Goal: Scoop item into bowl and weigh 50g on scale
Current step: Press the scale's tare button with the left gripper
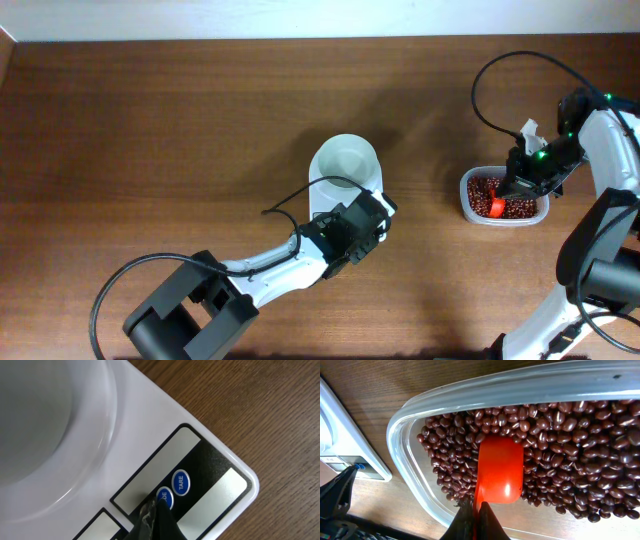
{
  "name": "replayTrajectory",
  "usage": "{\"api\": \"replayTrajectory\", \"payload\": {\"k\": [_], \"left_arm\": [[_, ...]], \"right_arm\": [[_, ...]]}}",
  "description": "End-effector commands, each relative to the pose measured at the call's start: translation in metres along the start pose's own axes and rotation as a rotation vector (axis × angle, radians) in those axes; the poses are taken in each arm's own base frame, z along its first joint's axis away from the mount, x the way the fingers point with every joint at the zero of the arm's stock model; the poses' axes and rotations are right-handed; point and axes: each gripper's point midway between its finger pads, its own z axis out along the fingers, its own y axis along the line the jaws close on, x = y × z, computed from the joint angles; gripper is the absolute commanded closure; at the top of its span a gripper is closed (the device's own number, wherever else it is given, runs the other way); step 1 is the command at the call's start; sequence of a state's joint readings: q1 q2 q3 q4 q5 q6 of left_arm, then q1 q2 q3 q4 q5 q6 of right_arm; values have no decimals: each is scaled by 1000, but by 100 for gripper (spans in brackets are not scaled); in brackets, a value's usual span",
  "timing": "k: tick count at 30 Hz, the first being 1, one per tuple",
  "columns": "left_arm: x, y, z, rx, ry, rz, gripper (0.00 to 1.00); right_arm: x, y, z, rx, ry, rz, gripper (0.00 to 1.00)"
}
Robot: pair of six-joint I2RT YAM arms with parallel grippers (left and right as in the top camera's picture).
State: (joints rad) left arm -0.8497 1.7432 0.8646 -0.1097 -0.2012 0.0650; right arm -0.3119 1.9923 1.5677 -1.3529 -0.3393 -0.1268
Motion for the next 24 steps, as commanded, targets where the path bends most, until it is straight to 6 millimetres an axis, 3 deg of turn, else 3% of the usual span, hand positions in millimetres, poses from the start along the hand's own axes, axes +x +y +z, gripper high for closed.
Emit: {"api": "replayTrajectory", "payload": {"k": [1, 24], "left_arm": [[9, 6, 2, -34, 28, 24, 100], [16, 5, 5, -32, 52, 48, 100]], "right_arm": [[5, -3, 14, -6, 42, 8, 96], [5, -3, 14, -6, 42, 8, 96]]}}
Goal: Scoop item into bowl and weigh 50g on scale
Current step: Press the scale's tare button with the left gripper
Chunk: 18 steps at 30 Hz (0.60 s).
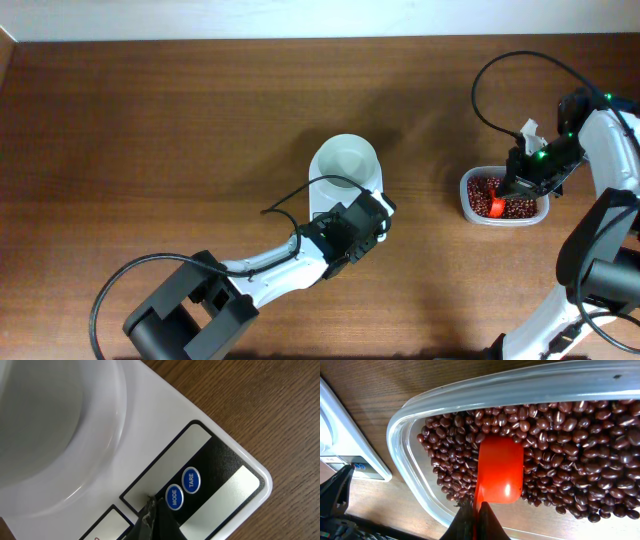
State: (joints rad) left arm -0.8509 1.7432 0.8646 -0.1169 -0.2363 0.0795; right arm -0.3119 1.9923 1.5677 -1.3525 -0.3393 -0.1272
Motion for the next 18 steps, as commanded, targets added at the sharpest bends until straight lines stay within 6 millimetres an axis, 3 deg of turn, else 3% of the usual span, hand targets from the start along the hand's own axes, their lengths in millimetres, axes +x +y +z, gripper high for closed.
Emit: {"api": "replayTrajectory", "payload": {"k": [1, 14, 16, 18], "left_arm": [[14, -2, 6, 7, 43, 33, 100], [21, -8, 26, 19, 158, 72, 100], [8, -5, 18, 16, 121, 70, 100], [-17, 2, -5, 12, 50, 48, 100]], "right_arm": [[5, -3, 14, -6, 43, 8, 96], [5, -3, 14, -6, 43, 9, 95], [5, -3, 14, -6, 43, 9, 95], [5, -3, 14, -6, 43, 9, 95]]}}
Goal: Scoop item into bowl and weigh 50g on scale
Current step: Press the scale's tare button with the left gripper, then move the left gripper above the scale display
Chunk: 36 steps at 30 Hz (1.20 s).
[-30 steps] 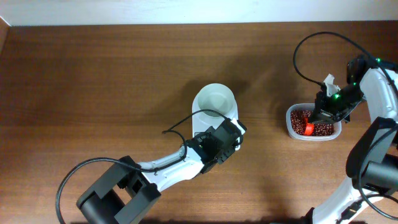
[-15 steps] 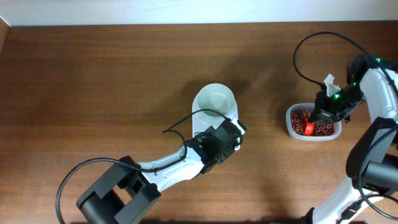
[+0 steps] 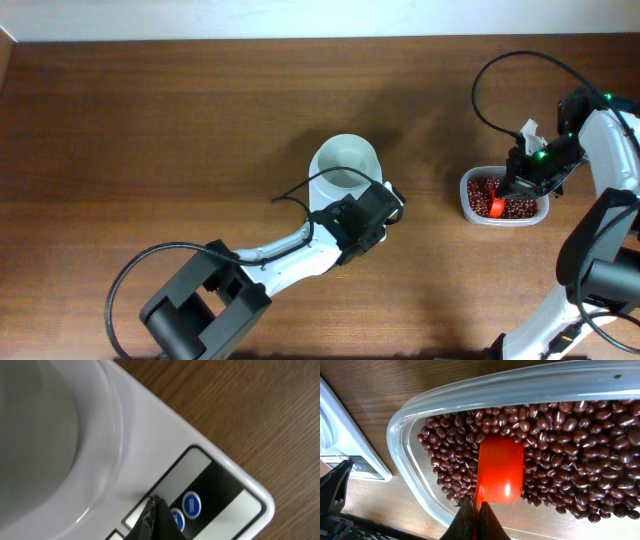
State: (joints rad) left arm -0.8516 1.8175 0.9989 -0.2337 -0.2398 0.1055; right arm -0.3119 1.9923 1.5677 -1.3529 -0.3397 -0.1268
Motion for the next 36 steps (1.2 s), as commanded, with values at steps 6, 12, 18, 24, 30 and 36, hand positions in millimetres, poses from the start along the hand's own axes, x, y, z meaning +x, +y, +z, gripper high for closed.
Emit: {"api": "replayTrajectory", "payload": {"k": [6, 12, 18, 24, 30, 36], "left_arm": [[-98, 57, -169, -46, -422, -120, 100], [-44, 182, -213, -229, -429, -556, 100], [72, 337, -195, -565, -292, -914, 100], [221, 408, -136, -712, -32, -1177, 100], [266, 392, -95, -641, 108, -1276, 97], [273, 390, -93, -641, 131, -1286, 71]], "right_arm": [[6, -3, 14, -6, 46, 9, 95], [5, -3, 14, -6, 44, 9, 96], [5, -6, 14, 13, 45, 7, 96], [6, -7, 14, 16, 47, 8, 96], [4, -10, 14, 32, 42, 5, 96], [0, -10, 14, 35, 25, -2, 96]]}}
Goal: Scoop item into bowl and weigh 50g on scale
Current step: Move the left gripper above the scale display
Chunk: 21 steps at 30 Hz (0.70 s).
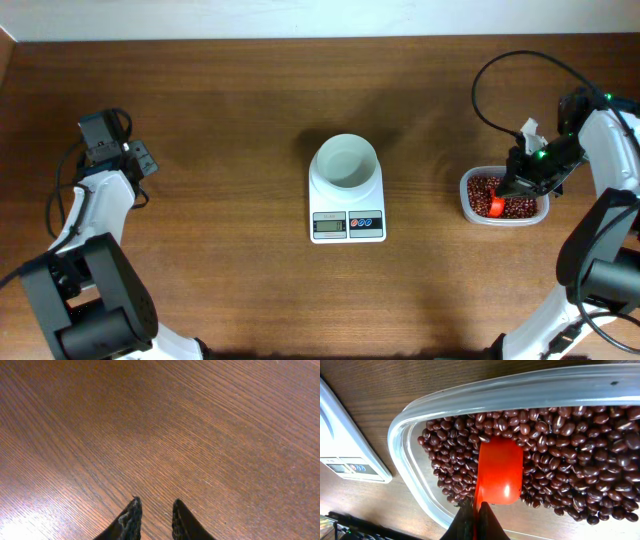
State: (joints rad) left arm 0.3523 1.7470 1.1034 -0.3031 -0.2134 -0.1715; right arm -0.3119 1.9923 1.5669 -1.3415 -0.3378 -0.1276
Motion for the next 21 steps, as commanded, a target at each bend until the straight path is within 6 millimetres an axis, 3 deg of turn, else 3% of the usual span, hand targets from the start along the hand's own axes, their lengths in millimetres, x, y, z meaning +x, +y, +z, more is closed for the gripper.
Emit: {"api": "replayTrajectory", "payload": {"k": [1, 2, 4, 5, 6, 8, 9, 11, 14, 16, 18, 21], "left_arm": [[4, 2, 4, 0, 15, -7, 55], [4, 3, 4, -1, 16, -7, 54], [6, 1, 4, 9, 23, -6, 37], [8, -10, 4, 70, 35, -7, 36], [12, -30, 1, 188, 60, -8, 41], [19, -84, -18, 488, 102, 4, 82], [23, -101, -26, 549, 116, 23, 91], [40, -142, -52, 673, 154, 133, 100], [66, -195, -103, 786, 156, 380, 100], [86, -233, -155, 878, 117, 548, 100], [109, -250, -187, 911, 106, 668, 99], [160, -246, -215, 842, 191, 831, 99]], "right_arm": [[2, -9, 14, 32, 31, 1, 96], [2, -9, 14, 32, 31, 1, 96], [1, -9, 14, 32, 30, 1, 96], [0, -10, 14, 33, 23, -1, 96], [-2, -11, 13, 33, 17, 1, 96], [-3, -15, 12, 32, 9, 10, 96], [-6, -15, 12, 31, -3, 6, 96], [-7, -12, 12, 16, -9, 11, 96], [-7, -14, 12, 25, -7, 12, 96], [-7, -16, 12, 38, -7, 11, 96], [-7, -16, 12, 38, -10, 10, 96], [-8, -15, 12, 34, -14, 10, 96]]}}
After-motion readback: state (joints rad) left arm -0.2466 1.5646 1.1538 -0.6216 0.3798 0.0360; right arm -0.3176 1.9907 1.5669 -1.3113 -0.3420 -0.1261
